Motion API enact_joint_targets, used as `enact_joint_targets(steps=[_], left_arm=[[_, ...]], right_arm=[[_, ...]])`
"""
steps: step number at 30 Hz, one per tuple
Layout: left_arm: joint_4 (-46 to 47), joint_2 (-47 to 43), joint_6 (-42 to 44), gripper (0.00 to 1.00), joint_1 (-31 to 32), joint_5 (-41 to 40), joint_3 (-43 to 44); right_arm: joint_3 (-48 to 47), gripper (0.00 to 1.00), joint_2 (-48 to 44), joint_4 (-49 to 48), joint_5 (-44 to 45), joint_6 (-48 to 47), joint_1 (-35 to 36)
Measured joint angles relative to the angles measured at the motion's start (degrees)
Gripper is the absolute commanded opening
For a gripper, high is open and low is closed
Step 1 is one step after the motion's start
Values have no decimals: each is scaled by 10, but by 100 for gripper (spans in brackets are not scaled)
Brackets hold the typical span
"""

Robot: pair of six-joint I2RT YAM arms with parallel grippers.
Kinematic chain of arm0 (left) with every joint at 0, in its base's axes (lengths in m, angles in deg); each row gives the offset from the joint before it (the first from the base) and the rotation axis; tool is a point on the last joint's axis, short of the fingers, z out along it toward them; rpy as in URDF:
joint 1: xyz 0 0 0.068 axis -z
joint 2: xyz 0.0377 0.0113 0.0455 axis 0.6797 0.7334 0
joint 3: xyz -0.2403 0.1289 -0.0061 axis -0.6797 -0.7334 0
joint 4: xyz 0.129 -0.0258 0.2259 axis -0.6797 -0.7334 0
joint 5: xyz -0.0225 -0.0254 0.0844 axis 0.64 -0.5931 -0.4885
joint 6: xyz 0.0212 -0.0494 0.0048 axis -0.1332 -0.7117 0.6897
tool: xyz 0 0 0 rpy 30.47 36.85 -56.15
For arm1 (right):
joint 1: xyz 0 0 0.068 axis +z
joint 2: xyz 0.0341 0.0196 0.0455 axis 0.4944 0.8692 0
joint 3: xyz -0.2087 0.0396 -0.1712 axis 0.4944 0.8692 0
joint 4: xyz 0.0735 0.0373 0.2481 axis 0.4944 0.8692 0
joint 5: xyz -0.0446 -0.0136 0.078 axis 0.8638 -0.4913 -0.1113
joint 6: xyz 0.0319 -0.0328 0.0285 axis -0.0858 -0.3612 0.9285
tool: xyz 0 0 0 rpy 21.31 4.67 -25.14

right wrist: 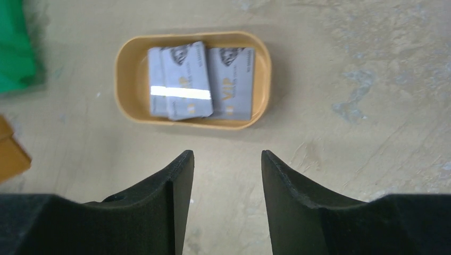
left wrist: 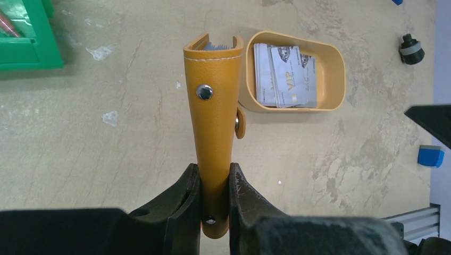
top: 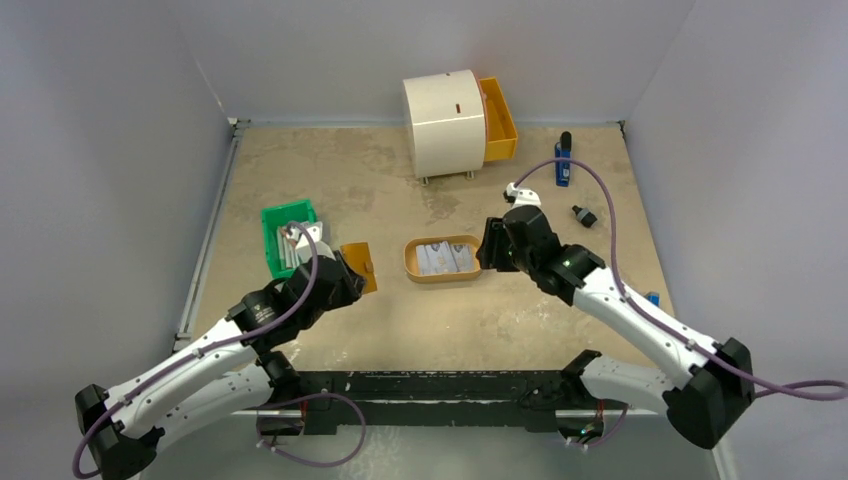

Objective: Put the credit cards into the card holder
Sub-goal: Move the storage box to the center of the board.

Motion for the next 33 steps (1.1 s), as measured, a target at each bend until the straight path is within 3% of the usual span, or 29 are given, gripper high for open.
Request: enact_joint_targets(steps=[11,14,18,26,33], left_arm=[[41,-40,-7,0,0,28,-61],[44,-39,-7,0,0,34,-63],[54,-40,-7,0,0,37,-63],[64,-38,-7,0,0,40,-75],[71,-27,-6,0,0,42,-76]], right_arm=[[3,50,211,-106,-47,-3,-106],[-11,46,257,-112,-59,-3,-114],[-34,32,308,-123,-68,-3,-123],[-38,15,332,-127,-58,-3,-128],[-41,9,331,-121,-25,-4,-155]])
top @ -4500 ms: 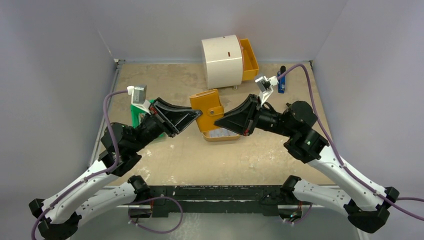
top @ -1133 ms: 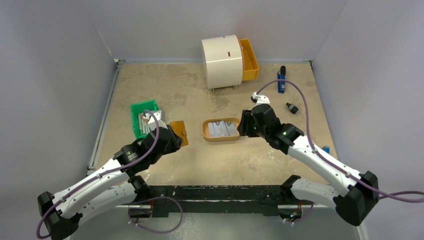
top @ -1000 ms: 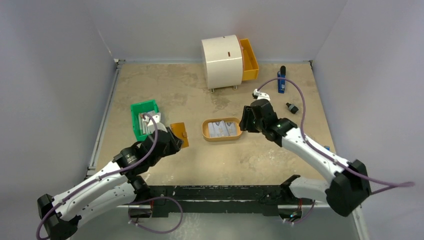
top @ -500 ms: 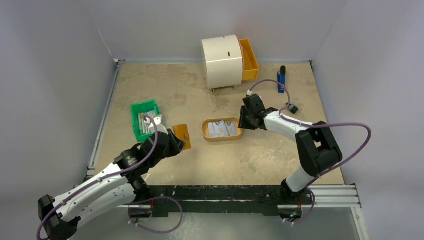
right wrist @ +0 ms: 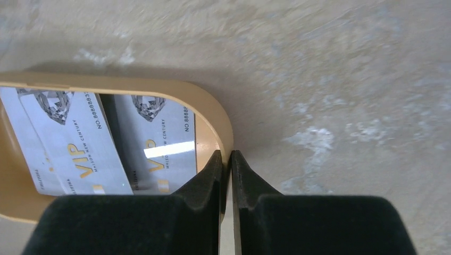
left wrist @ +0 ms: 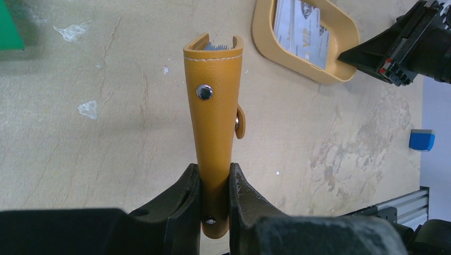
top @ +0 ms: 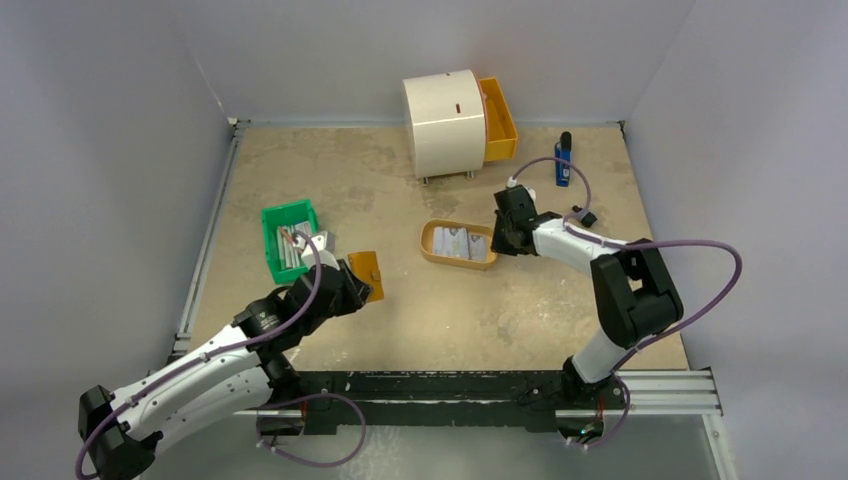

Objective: Put the credit cards into the card holder
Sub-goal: Move the storage box to the center of the board, then place the card holder at the center of the board.

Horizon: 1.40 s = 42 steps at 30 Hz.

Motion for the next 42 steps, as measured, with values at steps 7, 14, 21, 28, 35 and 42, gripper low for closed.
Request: enact_joint_targets(steps=[7,14,21,28,35,42], left_arm=[[7,2,2,0,0,5,-5],[20,13,4,0,0,13,-5],[32,22,13,0,0,20,-5],[72,33,28,0,0,36,-24],[156,129,35,0,0,86,-47],[286,250,37,0,1,132,-37]], right_arm=[[-23,8,6,20,23,-7,-55],[-68,26,44,23,30,-18,-76],[-68,50,42,24,17,-23,-75],[-50,58,-51,35,3,-21,-75],[48,58,-242,52,-24,-19,-65],[169,64,-402,36,-34,-18,-55]])
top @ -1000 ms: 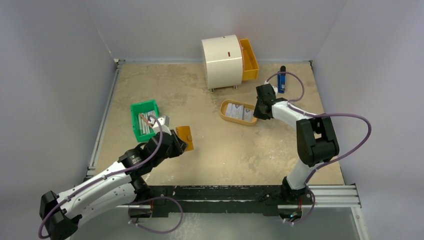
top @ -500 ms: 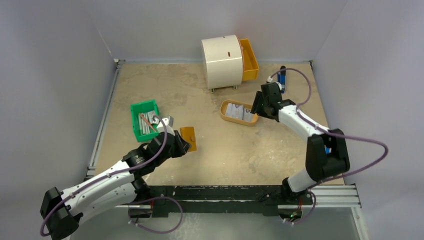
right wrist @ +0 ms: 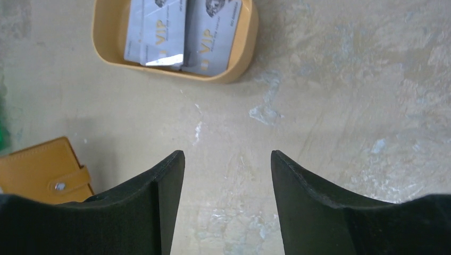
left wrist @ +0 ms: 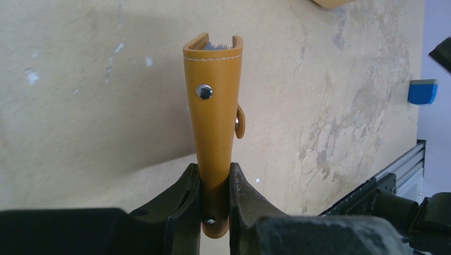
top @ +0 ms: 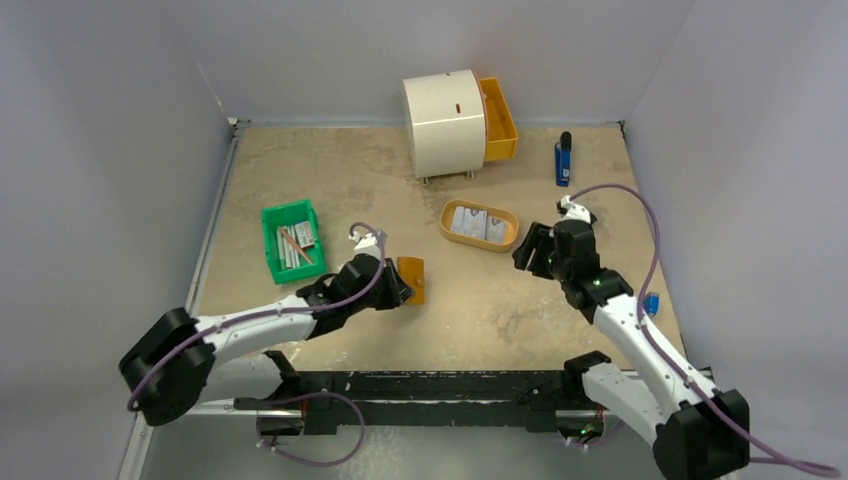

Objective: Put the credit cards into the card holder
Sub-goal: Place the card holder at the center of the board.

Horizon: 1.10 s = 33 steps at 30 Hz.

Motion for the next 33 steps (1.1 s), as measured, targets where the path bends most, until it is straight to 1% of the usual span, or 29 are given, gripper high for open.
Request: enact_joint_targets(steps=[5,8,11,15,22,24,33], left_arm=[[115,117,-18,0,5,26,17],[161,171,-31,0,19,35,30],[196,207,-40,0,27,49,44],[219,233,-41,0,27,59,53],[218,266,-40,0,27,59,80],[210,271,-40,4,27,59,87],[172,276,-38,33,27,45,106]], right_arm=[[59,64,-69,-8,-13,8,0],[62,65,-85,-7,-16,9,0],[62,65,-86,0,-17,8,0],[62,65,-84,5,-27,-2,0],[52,65,-73,7,-41,-7,0],[46,65,-72,10,-41,-10,0],[36,66,-72,24,-40,-15,0]])
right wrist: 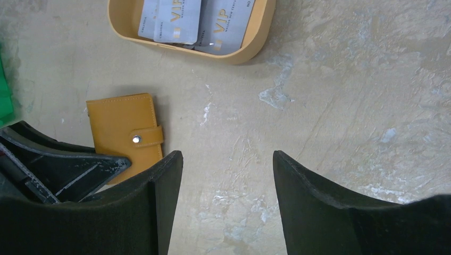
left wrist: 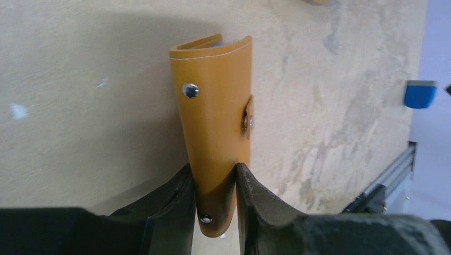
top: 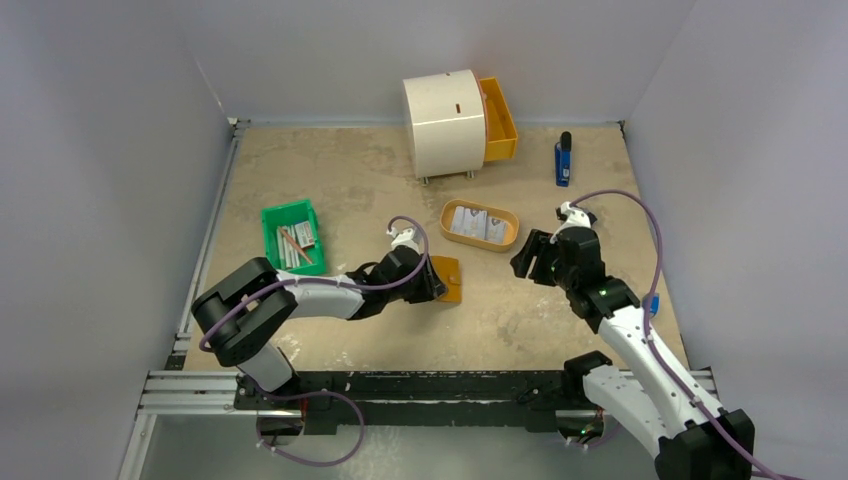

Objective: Put the credit cards into the card holder
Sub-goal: Place the card holder at the center of the board.

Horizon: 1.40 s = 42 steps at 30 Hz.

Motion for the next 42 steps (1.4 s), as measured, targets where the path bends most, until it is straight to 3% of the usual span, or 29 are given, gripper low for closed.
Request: enact_joint_targets(steps=[15,35,39,42], left_arm=[[-89,-28,16,52,0,-77,0],[-146,-50,41,51,0,-130,0],[-213,-78,45,53,0,-167,0],[-297,-102,40,61,0,-217,18]], right_arm=[[0,65,-8,11,1,0,0],[0,65,-8,12,3,0,0],[-9,68,-7,20,4,0,0],[-22,70,-8,23,4,1,0]])
